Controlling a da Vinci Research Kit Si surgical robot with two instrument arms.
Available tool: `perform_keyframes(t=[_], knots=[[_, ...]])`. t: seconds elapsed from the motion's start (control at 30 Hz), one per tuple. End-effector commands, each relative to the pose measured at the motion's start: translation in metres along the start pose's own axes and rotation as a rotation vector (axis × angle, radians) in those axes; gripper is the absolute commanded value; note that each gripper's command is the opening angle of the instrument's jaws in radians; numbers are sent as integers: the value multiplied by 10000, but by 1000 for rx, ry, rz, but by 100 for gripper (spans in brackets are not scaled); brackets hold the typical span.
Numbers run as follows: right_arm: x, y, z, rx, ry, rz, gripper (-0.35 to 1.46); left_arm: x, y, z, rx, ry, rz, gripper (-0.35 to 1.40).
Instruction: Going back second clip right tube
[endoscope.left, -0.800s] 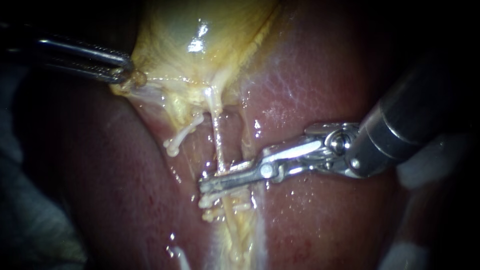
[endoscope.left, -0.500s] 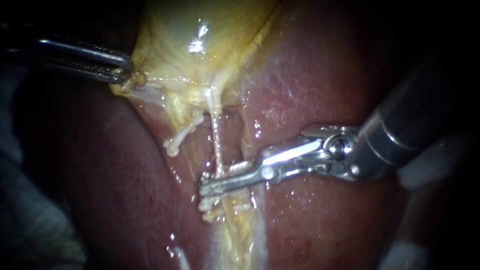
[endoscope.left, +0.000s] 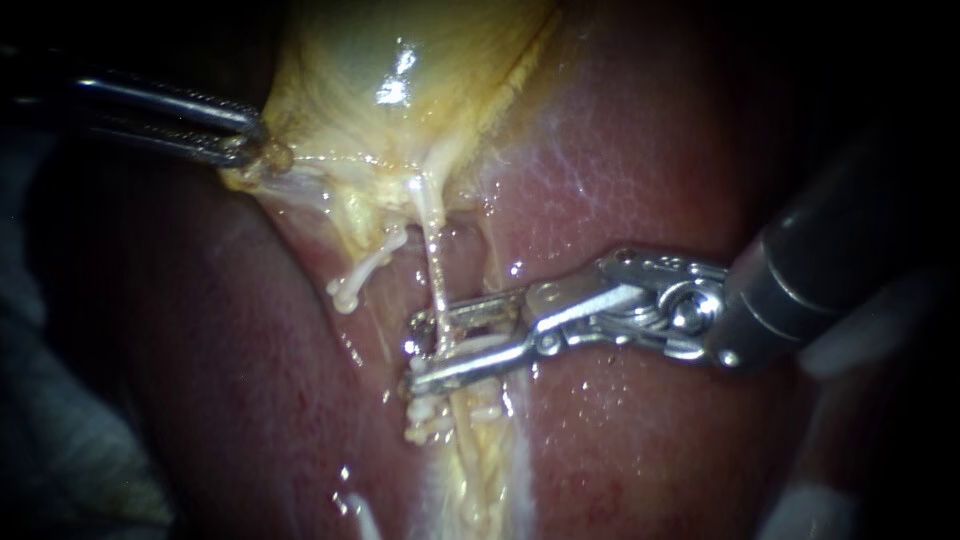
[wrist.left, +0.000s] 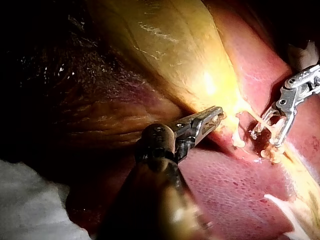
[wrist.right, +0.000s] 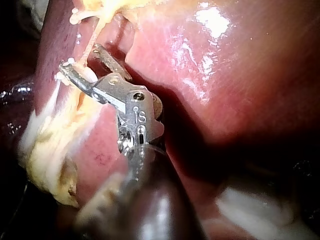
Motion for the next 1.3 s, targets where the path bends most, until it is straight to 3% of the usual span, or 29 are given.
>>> perform_keyframes(t=[0.03,0.47,0.83,1.3], knots=[[0,-3,-2,3,0,-27,49,0,0,0,0,0,0,-35],[2,-33,-13,52,-14,-149,50,0,0,-1,-1,0,0,-35],[2,-30,-14,51,-14,-161,50,0,0,-1,-1,0,0,-35],[-1,-37,-11,129,-45,-166,50,-1,-1,0,0,0,1,-35]])
